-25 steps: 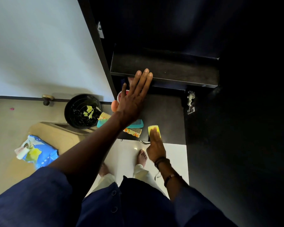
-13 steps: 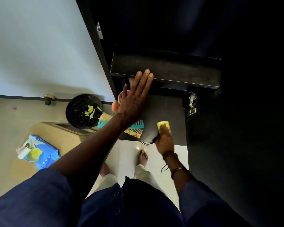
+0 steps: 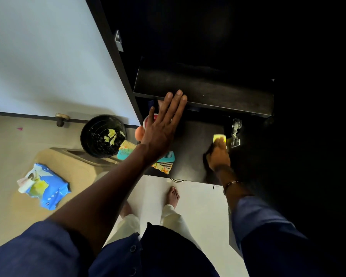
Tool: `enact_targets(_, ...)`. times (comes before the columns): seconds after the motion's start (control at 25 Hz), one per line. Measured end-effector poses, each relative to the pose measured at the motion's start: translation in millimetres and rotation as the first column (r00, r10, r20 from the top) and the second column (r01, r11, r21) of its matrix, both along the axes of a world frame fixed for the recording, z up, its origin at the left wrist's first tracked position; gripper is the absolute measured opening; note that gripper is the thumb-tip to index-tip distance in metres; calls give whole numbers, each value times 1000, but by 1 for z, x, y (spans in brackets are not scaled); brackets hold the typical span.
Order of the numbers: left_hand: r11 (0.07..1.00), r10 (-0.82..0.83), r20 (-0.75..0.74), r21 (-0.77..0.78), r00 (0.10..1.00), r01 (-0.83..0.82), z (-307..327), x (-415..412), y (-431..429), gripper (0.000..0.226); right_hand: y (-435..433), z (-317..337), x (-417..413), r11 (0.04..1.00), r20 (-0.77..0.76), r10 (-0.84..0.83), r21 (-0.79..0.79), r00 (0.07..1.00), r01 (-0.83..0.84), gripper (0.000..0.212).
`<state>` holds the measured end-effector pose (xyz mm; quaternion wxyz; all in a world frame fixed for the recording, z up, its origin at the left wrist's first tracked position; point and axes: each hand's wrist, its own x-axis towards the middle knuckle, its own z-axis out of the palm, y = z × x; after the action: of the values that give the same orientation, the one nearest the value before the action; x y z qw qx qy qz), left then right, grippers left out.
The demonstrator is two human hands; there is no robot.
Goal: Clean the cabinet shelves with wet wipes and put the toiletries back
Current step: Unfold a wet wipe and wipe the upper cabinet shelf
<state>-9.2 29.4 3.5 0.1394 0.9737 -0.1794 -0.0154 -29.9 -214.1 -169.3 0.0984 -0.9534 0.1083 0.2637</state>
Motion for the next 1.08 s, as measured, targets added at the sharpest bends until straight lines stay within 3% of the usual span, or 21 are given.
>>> enact_targets(0.12, 999, -5, 16, 37, 1000, 5, -3, 1, 1, 110, 9, 16, 75, 993, -19, -118, -15, 993, 118, 67)
enact_targets(0.28, 998, 27, -3, 57, 1000, -27, -1, 0, -2, 105, 32, 41, 119, 993, -32, -110, -35, 993, 109, 46)
enact_targets(0.48, 1000, 6, -47, 26, 999, -4, 2, 0, -1, 88, 97, 28, 74, 981, 247, 37, 174, 968, -82, 43)
enact_targets(0.68, 1000, 1, -16, 19, 1000, -1, 5, 0, 1, 103, 84, 57, 49, 991, 247, 81, 86, 966, -105, 31)
enact_targets(0.76, 1000, 13, -23, -8, 1000, -13, 5, -2, 1, 108, 78, 76, 34, 990, 271, 16, 129, 962, -52, 31)
enact_targets(0.88, 999, 3, -27, -53, 1000, -4, 12, -4, 2, 115, 88, 116, 8, 949, 565, -39, 279, 824, -147, 42)
enact_targets(1.08, 996, 4, 4, -95, 1000, -4, 9, -25, 25, 109, 95, 187, -7, 918, 831, -11, 229, 556, -323, 41)
